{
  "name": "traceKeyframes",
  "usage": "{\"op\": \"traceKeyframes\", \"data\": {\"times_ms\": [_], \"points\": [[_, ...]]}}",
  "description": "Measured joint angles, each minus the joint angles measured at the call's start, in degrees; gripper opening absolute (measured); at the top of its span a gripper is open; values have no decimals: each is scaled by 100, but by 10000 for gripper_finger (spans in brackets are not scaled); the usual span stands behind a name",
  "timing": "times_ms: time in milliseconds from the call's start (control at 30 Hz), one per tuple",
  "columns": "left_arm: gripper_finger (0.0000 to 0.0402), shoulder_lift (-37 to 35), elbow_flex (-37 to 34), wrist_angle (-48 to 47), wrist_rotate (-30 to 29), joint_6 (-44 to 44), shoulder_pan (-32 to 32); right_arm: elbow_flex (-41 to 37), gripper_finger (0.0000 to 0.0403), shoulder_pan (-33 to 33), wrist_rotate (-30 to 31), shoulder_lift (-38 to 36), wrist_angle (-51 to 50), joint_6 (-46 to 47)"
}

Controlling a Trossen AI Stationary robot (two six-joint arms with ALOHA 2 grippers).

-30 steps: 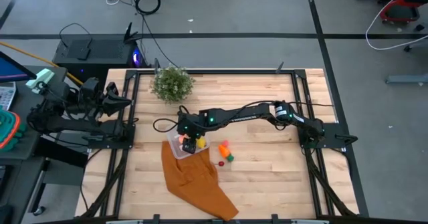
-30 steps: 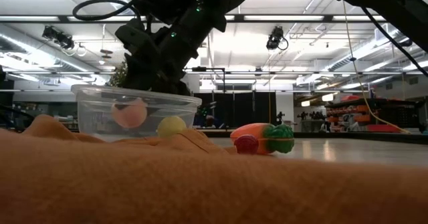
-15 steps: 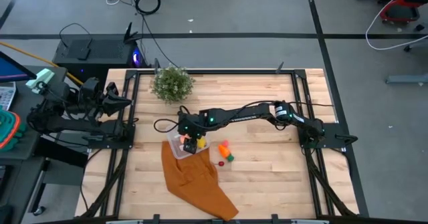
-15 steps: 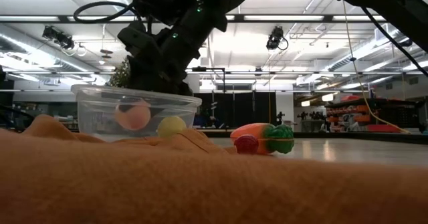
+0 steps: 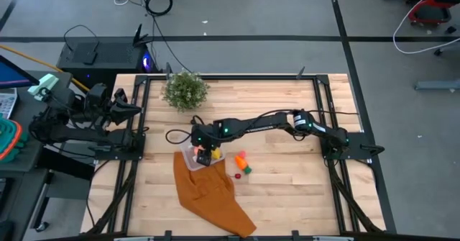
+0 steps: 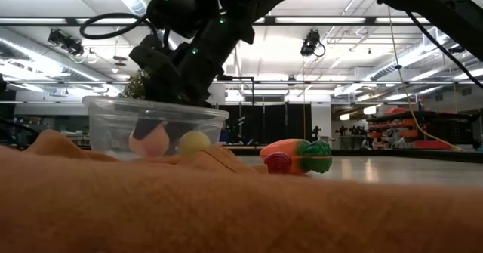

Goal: Pick and placing Produce into tupperware
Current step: Put the top pink peach into the bin

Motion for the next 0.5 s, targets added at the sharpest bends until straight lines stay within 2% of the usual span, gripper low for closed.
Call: {"op": "traceKeyframes", "data": {"times_ms": [233,500], "points": [[37,1,0,0,0,7,0,0,217,-22,-19,-12,25,11],[35,2,0,0,0,10,0,0,277,-7,-136,-12,16,12]]}}
